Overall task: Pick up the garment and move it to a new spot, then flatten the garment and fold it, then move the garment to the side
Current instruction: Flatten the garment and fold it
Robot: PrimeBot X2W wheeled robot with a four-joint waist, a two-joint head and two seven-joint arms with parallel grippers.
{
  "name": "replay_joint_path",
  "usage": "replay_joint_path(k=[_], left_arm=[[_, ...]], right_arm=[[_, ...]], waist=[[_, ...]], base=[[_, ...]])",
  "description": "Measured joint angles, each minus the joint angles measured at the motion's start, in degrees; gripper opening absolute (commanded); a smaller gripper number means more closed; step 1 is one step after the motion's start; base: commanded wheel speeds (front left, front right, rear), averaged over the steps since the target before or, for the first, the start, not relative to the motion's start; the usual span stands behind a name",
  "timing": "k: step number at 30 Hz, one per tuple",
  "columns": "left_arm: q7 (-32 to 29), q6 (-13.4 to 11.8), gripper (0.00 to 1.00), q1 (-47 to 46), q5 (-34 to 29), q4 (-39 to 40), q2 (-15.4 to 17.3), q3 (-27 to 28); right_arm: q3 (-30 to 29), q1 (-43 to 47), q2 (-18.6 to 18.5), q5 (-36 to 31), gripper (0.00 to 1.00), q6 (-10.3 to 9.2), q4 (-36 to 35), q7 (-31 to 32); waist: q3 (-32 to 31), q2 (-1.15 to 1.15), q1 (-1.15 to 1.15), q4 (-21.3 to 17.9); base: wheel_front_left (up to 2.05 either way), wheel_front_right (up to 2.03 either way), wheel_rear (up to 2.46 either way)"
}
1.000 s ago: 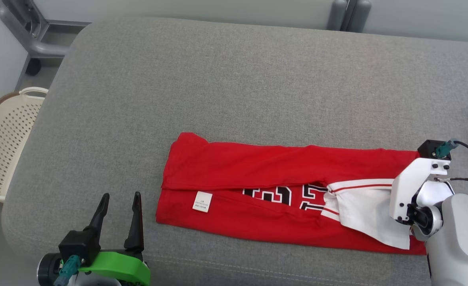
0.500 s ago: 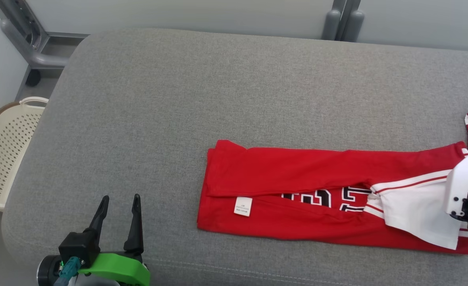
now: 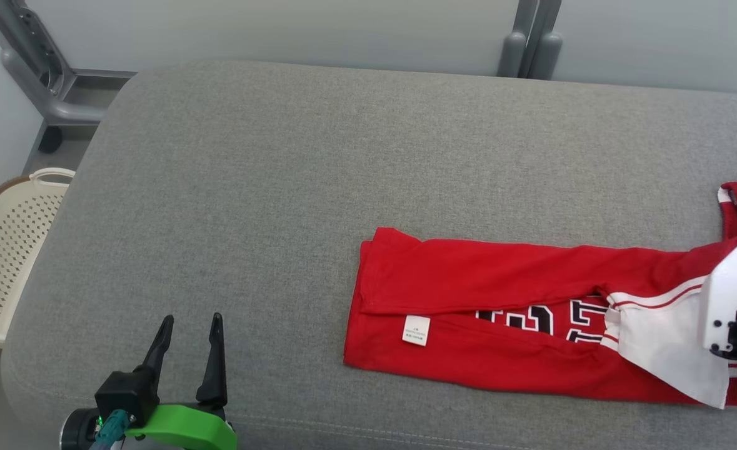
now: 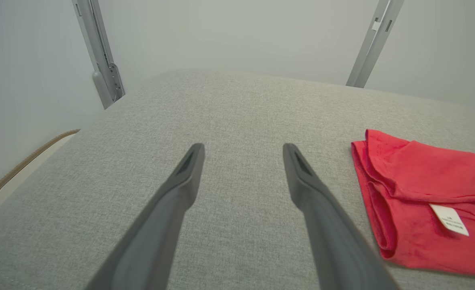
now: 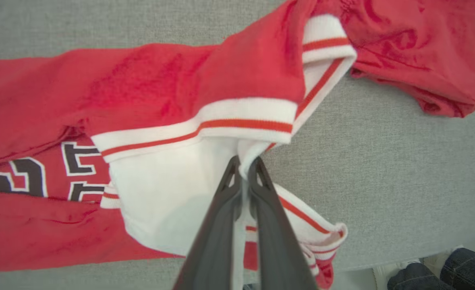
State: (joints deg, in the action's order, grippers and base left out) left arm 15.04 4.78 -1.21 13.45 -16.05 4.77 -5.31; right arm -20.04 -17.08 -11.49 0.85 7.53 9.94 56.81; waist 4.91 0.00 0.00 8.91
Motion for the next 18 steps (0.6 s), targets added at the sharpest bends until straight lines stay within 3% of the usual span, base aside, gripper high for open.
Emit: replay_joint_path(k=[9,18], left_arm=[[0.0,0.24,1.0,0.32,-0.09,-0.77,-0.03,-0.3],[0.0,0.59,1.0,0.66,-0.09,-1.13,-0.08,-0.88]], right_arm=[[11.15,1.36,1.24,5.21,0.0,-0.03,-2.8,2.59],[20.75,-3.81,5.8,8.57,0.0,-0.03,4.08,-0.68]], waist=[[-1.57,0.0,0.0,-0.11],[-2.77,0.0,0.0,1.26]], base=[[0.0,0.0,0.0],[0.0,0.0,0.0]])
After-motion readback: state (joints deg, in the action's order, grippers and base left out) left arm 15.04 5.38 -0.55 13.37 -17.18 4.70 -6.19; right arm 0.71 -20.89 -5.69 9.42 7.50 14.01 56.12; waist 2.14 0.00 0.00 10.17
